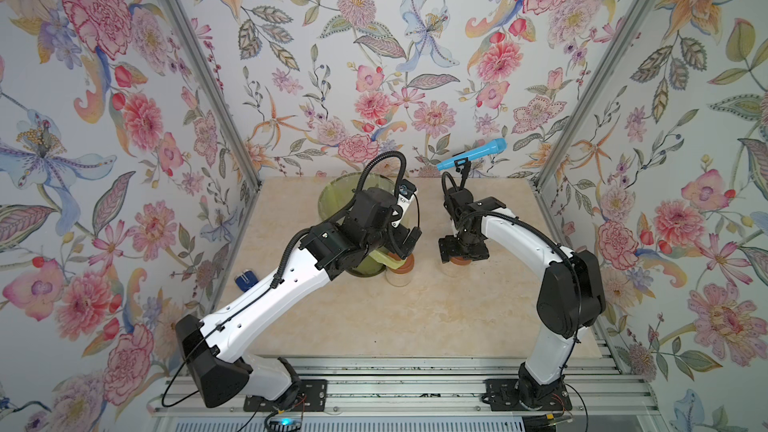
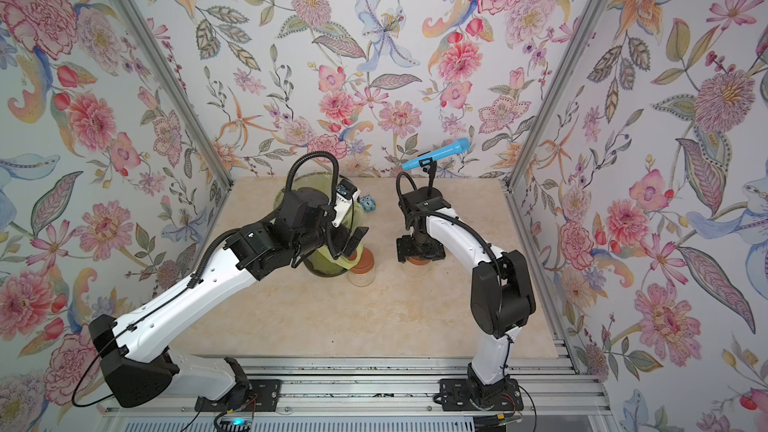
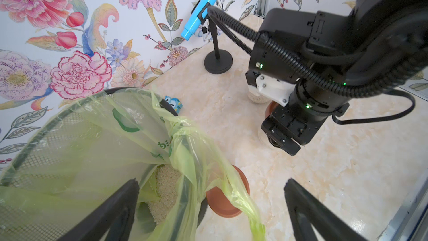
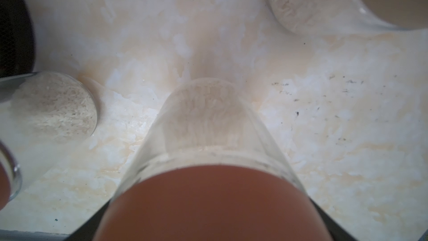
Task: Empty moldy rice from jars
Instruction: Pick up the jar from the center of the board.
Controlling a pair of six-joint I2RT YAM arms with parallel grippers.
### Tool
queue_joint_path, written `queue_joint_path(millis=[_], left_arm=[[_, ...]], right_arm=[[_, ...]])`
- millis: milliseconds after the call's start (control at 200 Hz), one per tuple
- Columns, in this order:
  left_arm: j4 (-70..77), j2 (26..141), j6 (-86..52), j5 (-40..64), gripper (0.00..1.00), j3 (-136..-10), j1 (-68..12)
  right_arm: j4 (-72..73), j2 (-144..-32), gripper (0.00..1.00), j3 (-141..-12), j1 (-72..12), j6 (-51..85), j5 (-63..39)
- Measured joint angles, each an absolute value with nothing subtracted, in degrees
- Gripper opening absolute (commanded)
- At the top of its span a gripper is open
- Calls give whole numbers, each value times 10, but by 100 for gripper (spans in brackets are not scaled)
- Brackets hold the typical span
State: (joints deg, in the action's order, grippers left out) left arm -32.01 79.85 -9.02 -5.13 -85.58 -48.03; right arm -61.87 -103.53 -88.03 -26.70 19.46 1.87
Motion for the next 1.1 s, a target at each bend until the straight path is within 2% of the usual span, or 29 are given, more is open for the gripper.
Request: queue_joint_path(millis=[265, 575, 786, 1101], left_arm=[[-277, 710, -97, -47, 100, -775, -480], [-274, 604, -88, -43, 100, -729, -480], [-274, 536, -81, -1, 100, -667, -480], [-276, 456, -69, 37, 100, -584, -480]], right_arm=[[-654, -984, 0, -898, -293, 190, 6], [-734, -978, 0, -1011, -369, 196, 6], [-791, -978, 0, -1077, -418, 229, -6], [-828, -965, 0, -1103, -478, 297, -43]])
